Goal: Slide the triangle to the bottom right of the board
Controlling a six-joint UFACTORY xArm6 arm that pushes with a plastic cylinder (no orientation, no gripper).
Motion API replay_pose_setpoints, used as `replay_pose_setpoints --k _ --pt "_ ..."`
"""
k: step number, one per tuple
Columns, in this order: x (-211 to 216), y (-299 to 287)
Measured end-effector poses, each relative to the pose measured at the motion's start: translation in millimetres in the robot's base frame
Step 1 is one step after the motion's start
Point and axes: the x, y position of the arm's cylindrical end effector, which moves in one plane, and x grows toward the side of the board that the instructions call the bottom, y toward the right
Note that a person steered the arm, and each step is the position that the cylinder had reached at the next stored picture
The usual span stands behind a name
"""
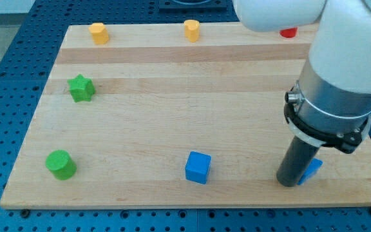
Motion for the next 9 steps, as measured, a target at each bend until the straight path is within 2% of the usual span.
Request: replay_pose_setpoints --k 4,9 --pt "-10 44" --pt "-7 69"
